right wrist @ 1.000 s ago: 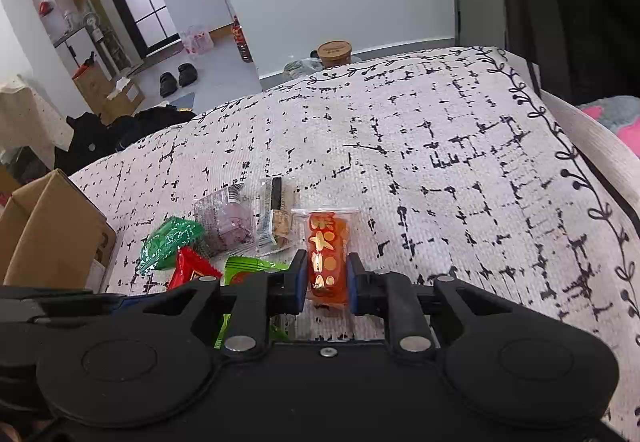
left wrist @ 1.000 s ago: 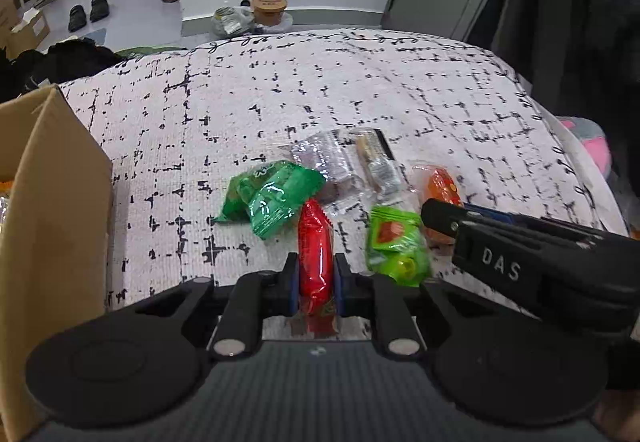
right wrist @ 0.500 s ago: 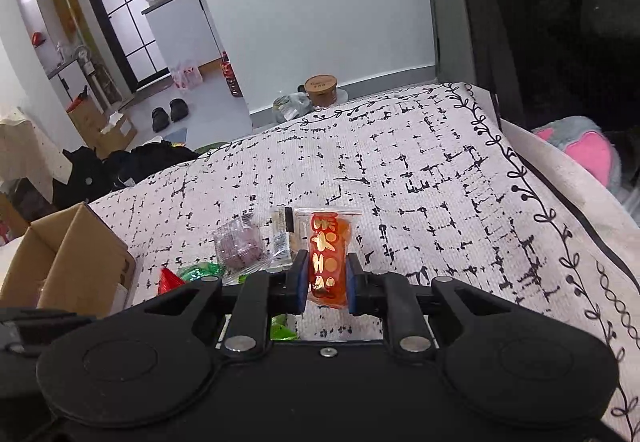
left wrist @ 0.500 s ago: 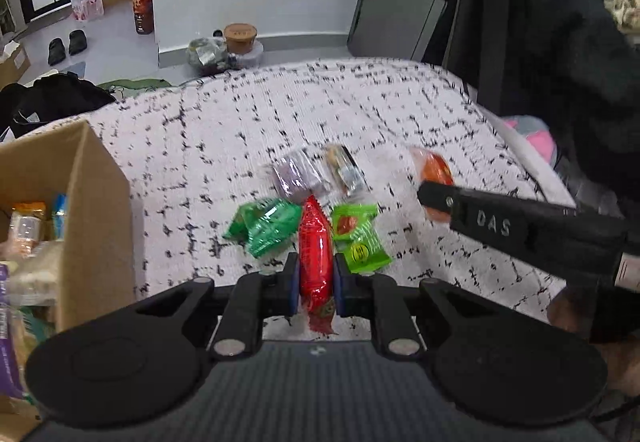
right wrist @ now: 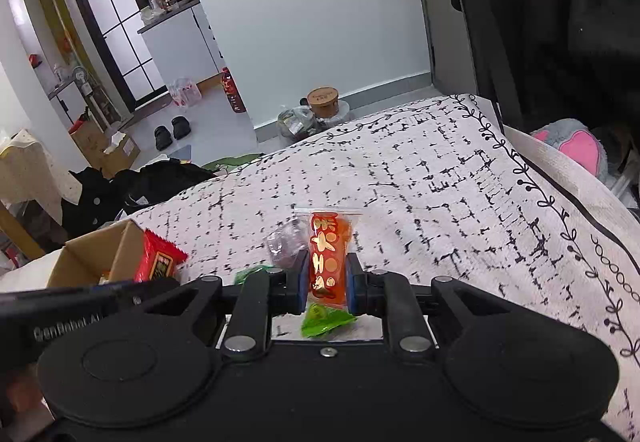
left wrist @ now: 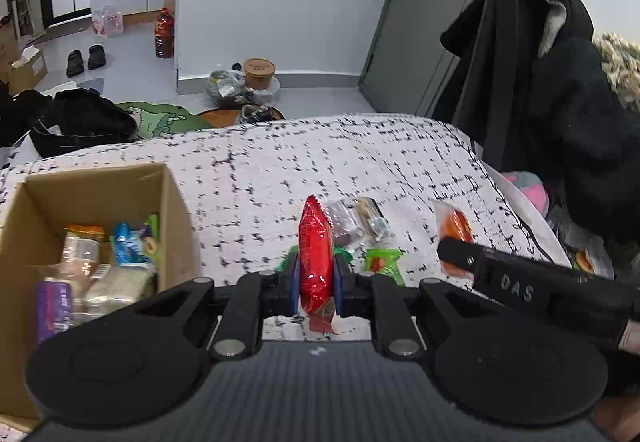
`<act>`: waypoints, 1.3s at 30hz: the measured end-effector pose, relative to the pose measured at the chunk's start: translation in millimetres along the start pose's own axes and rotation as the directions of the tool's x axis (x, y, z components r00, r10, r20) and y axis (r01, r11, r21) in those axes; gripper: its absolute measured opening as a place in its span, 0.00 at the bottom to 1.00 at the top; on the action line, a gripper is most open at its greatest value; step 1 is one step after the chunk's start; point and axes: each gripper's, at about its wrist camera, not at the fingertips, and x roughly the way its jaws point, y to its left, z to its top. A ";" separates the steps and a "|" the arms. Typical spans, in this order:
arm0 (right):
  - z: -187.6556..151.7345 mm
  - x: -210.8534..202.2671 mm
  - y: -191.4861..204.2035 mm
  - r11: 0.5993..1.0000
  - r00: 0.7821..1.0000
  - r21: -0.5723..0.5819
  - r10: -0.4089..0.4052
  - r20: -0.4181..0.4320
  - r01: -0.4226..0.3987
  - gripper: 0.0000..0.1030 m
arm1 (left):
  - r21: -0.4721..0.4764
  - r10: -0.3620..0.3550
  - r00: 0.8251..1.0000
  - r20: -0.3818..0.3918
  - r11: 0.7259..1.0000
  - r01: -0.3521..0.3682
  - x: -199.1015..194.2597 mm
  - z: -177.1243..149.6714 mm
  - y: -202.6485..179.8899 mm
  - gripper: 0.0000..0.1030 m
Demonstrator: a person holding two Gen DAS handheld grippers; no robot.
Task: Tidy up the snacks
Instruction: 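Carry the red candy bar to the box with the left tool while the right tool carries the orange packet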
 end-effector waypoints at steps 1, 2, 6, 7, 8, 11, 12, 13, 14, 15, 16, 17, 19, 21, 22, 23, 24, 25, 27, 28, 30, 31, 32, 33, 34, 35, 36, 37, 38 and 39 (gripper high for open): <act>-0.4 -2.1 3.2 1.000 1.000 -0.002 0.000 0.003 0.000 0.17 | -0.004 0.002 1.000 0.007 1.000 -0.002 -3.3 1.1 3.1 0.15; -0.5 -3.8 4.9 1.000 1.000 -0.003 0.000 0.007 0.000 0.17 | -0.006 0.002 1.000 0.015 1.000 -0.002 -6.7 2.4 6.1 0.15; -0.3 -11.7 17.4 1.000 1.000 -0.007 0.002 0.022 -0.002 0.17 | -0.011 -0.036 0.999 0.037 0.999 0.037 -20.5 5.8 14.5 0.15; -0.1 -12.8 20.6 1.000 1.000 -0.007 0.005 0.024 -0.004 0.17 | -0.015 -0.046 0.998 0.038 0.999 0.047 -23.6 6.8 16.2 0.15; -0.3 -13.6 23.1 1.000 1.000 -0.007 0.006 0.026 -0.006 0.17 | -0.021 -0.054 0.998 0.038 0.998 0.054 -25.5 7.4 17.6 0.15; -1.5 -15.1 32.5 1.000 1.000 -0.011 0.014 0.028 -0.014 0.17 | -0.030 -0.061 0.997 0.043 0.998 0.062 -33.1 8.7 24.0 0.15; -2.5 -15.5 35.9 1.000 0.999 -0.011 0.018 0.027 -0.018 0.17 | -0.034 -0.061 0.997 0.044 0.997 0.062 -34.5 8.5 26.6 0.15; -3.1 -15.4 39.4 1.000 0.999 -0.013 0.023 0.026 -0.022 0.17 | -0.040 -0.060 0.997 0.044 0.997 0.062 -36.1 8.9 29.4 0.15; -3.7 -16.0 43.7 0.999 0.999 -0.017 0.027 0.026 -0.027 0.17 | -0.046 -0.058 0.997 0.045 0.997 0.060 -37.7 8.8 32.9 0.15; -4.2 -16.0 47.3 0.999 0.999 -0.019 0.032 0.025 -0.032 0.17 | -0.053 -0.055 0.997 0.046 0.997 0.057 -39.3 8.9 36.9 0.15; -5.0 -16.5 50.9 0.999 0.999 -0.022 0.038 0.024 -0.038 0.17 | -0.063 -0.053 0.998 0.044 0.996 0.056 -39.9 8.8 40.6 0.15; -5.5 -16.7 54.6 0.999 0.999 -0.026 0.043 0.023 -0.043 0.17 | -0.074 -0.054 0.998 0.043 0.996 0.057 -41.3 8.5 45.5 0.15; -7.4 -17.3 63.1 0.998 0.998 -0.034 0.055 0.020 -0.054 0.17 | -0.086 -0.049 0.998 0.042 0.995 0.053 -45.3 6.1 53.4 0.15; -9.5 -16.6 71.7 0.997 0.998 -0.043 0.066 0.015 -0.065 0.17 | -0.102 -0.041 0.999 0.036 0.994 0.044 -48.7 2.4 62.4 0.15; -10.2 -15.9 75.8 0.996 0.997 -0.046 0.071 0.011 -0.070 0.17 | -0.111 -0.036 0.999 0.034 0.993 0.039 -50.0 1.4 66.7 0.15; -11.9 -16.3 79.6 0.996 0.997 -0.048 0.075 0.009 -0.075 0.17 | -0.123 -0.026 0.999 0.031 0.992 0.030 -51.3 0.2 72.4 0.15; -12.7 -16.3 83.1 0.996 0.997 -0.050 0.080 0.007 -0.079 0.17 | -0.133 -0.018 0.999 0.030 0.991 0.021 -52.3 -0.6 77.5 0.15; -13.8 -15.7 87.5 0.995 0.996 -0.055 0.084 0.004 -0.083 0.17 | -0.143 -0.012 0.999 0.030 0.990 0.016 -53.9 -1.2 83.1 0.15; -15.9 -16.2 94.7 0.994 0.996 -0.061 0.090 0.001 -0.090 0.17 | -0.153 0.003 0.999 0.034 0.988 0.002 -57.0 -3.3 90.7 0.15; -16.8 -15.8 97.9 0.993 0.996 -0.065 0.093 0.000 -0.093 0.17 | -0.158 0.007 0.999 0.035 0.987 -0.002 -58.8 -3.9 94.1 0.15; -18.8 -15.8 105.4 0.992 0.995 -0.076 0.100 -0.003 -0.100 0.17 | -0.174 0.005 0.999 0.032 0.985 0.001 -61.3 -5.1 101.0 0.15; -19.7 -15.8 108.7 0.991 0.995 -0.080 0.103 -0.005 -0.103 0.17 | -0.178 0.006 0.999 0.032 0.984 0.000 -62.7 -5.6 103.6 0.15; -21.0 -16.0 112.8 0.991 0.994 -0.084 0.107 -0.008 -0.107 0.17 | -0.181 0.008 0.999 0.031 0.983 -0.003 -64.0 -6.4 106.5 0.15; -22.0 -16.3 116.1 0.990 0.994 -0.088 0.110 -0.009 -0.111 0.17 | -0.186 0.011 0.999 0.030 0.983 -0.005 -64.9 -7.3 109.0 0.15; -23.2 -16.3 119.8 0.989 0.993 -0.093 0.114 -0.012 -0.114 0.17 | -0.192 0.012 1.000 0.026 0.981 -0.007 -65.7 -8.5 112.3 0.15; -24.2 -17.1 122.8 0.988 0.993 -0.097 0.117 -0.014 -0.118 0.17 | -0.200 0.013 1.000 0.020 0.980 -0.008 -66.4 -10.2 115.6 0.15; -25.4 -17.2 125.8 0.988 0.993 -0.101 0.120 -0.016 -0.121 0.17 | -0.206 0.014 1.000 0.016 0.979 -0.011 -66.9 -11.5 118.3 0.15; -26.7 -17.1 129.3 0.987 0.992 -0.106 0.123 -0.019 -0.124 0.17 | -0.212 0.017 1.000 0.012 0.977 -0.014 -67.5 -12.8 121.3 0.15; -27.8 -17.8 133.5 0.986 0.992 -0.111 0.125 -0.020 -0.127 0.17 | -0.217 0.019 1.000 0.009 0.976 -0.017 -67.9 -13.8 123.3 0.15; -28.9 -17.8 136.7 0.985 0.991 -0.115 0.129 -0.023 -0.130 0.17 | -0.223 0.020 1.000 0.008 0.975 -0.018 -68.9 -15.1 126.5 0.15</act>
